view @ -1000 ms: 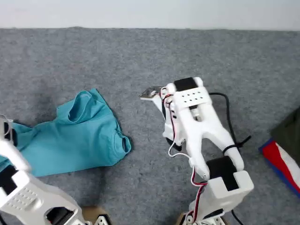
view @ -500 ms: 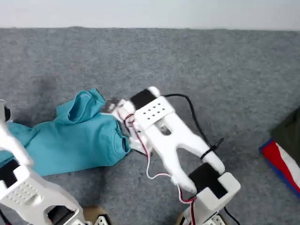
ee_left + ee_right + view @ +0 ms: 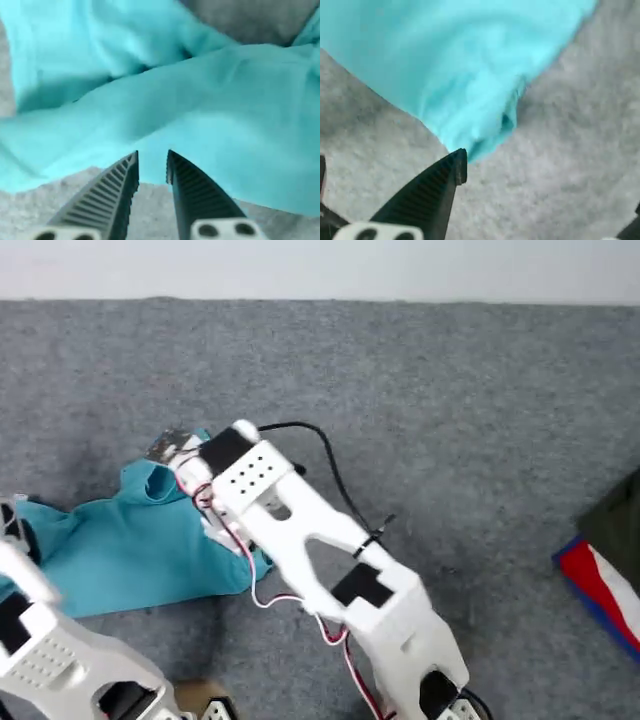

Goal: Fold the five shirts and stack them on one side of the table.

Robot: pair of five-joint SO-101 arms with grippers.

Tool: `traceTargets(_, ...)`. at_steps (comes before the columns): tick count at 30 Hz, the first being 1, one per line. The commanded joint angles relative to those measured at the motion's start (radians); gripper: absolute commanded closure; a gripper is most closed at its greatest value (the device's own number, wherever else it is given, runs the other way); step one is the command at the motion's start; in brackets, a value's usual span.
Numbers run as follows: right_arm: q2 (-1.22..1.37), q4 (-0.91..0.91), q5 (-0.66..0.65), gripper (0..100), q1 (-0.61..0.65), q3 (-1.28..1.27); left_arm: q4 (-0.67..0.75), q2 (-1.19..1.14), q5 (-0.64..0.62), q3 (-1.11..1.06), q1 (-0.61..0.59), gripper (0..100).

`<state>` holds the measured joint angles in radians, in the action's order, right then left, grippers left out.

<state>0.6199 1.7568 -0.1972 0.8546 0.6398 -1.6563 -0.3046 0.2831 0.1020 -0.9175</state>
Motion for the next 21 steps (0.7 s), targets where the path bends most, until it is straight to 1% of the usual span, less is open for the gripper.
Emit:
traceTargets(1, 0.025, 0.039, 0.011, 49.0, 0.028, 0.094, -0.025, 0.057, -0.012, 0.031, -0.068, 91)
traceTargets(4, 0.071, 0.039, 0.002, 49.0, 0.024, 0.094, -0.025, 0.057, -0.012, 0.031, -0.103, 91)
traceTargets(9, 0.125, 0.038, -0.052, 49.0, 0.002, 0.101, -0.028, 0.057, -0.012, 0.031, -0.138, 91)
traceTargets(13, 0.145, 0.036, -0.089, 49.9, -0.054, 0.112, -0.072, 0.057, -0.011, 0.031, -0.149, 91)
traceTargets(15, 0.163, 0.036, -0.135, 56.0, -0.084, 0.112, -0.081, 0.057, -0.011, 0.031, -0.149, 91)
traceTargets(16, 0.174, 0.036, -0.161, 61.2, -0.097, 0.112, -0.083, 0.058, -0.011, 0.031, -0.149, 91)
traceTargets(19, 0.193, 0.038, -0.252, 81.1, -0.136, 0.112, -0.091, 0.064, -0.011, 0.031, -0.150, 91)
traceTargets(21, 0.193, 0.039, -0.287, 94.9, -0.153, 0.112, -0.098, 0.064, -0.011, 0.031, -0.150, 91)
